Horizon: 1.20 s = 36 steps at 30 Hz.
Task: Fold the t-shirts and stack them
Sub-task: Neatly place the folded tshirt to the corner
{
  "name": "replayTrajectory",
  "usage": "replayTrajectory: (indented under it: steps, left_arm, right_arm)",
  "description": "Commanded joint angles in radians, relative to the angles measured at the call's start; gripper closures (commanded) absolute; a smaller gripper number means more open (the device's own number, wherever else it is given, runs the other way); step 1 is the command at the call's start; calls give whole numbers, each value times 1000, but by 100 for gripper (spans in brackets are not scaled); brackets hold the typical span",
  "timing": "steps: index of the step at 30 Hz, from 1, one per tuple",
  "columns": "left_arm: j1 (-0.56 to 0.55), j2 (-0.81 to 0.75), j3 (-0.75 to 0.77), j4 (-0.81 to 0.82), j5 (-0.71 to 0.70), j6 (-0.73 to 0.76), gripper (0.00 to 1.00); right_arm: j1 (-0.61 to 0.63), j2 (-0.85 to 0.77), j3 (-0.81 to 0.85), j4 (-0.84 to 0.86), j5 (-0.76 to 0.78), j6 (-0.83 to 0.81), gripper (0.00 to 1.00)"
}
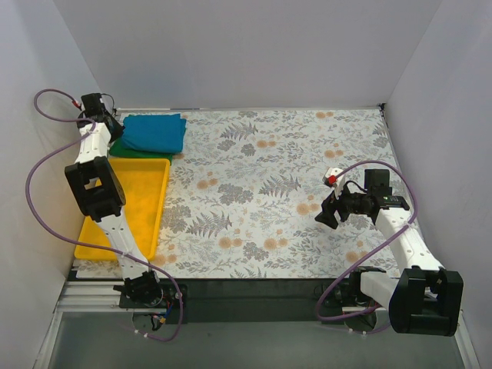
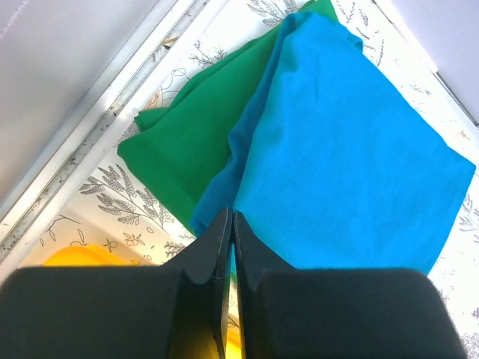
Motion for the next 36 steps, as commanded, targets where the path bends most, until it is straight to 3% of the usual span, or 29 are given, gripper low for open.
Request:
replayTrajectory:
  steps: [1, 7, 11, 18, 21, 24, 25, 26, 30, 36]
  left_arm:
    - [8, -33, 32, 4, -44, 14, 100]
    - [14, -19, 30, 5, -66, 20, 100]
    - [16, -19, 21, 1, -73, 11, 61]
    - [14, -127, 1, 7, 11, -20, 57]
    - [5, -285, -138, 73, 159, -41, 57]
    - [-7, -524, -420, 232, 363, -75, 55]
    - [-15, -590, -495, 313, 415, -84, 37]
    - [-26, -715, -642, 344, 489, -92, 35]
    - [-120, -989, -897, 409, 641, -80, 32]
    - [-300, -1290, -1085, 325, 596, 63, 31]
  right_arm:
    - [6, 8, 34, 2, -15, 3, 20]
    - [6, 5, 34, 2, -15, 3, 20]
    - [8, 12, 34, 2, -15, 6, 20]
    - [8, 5, 34, -2, -12, 8, 20]
    - [8, -1, 33, -1, -3, 8, 20]
    - [6, -17, 36, -1, 19, 12, 20]
    - [5, -33, 36, 1, 23, 12, 20]
    - [2, -44, 39, 2, 45, 9, 20]
    - [-24, -103, 36, 88, 169, 136, 18]
    - [-66, -224, 27, 226, 390, 366, 11]
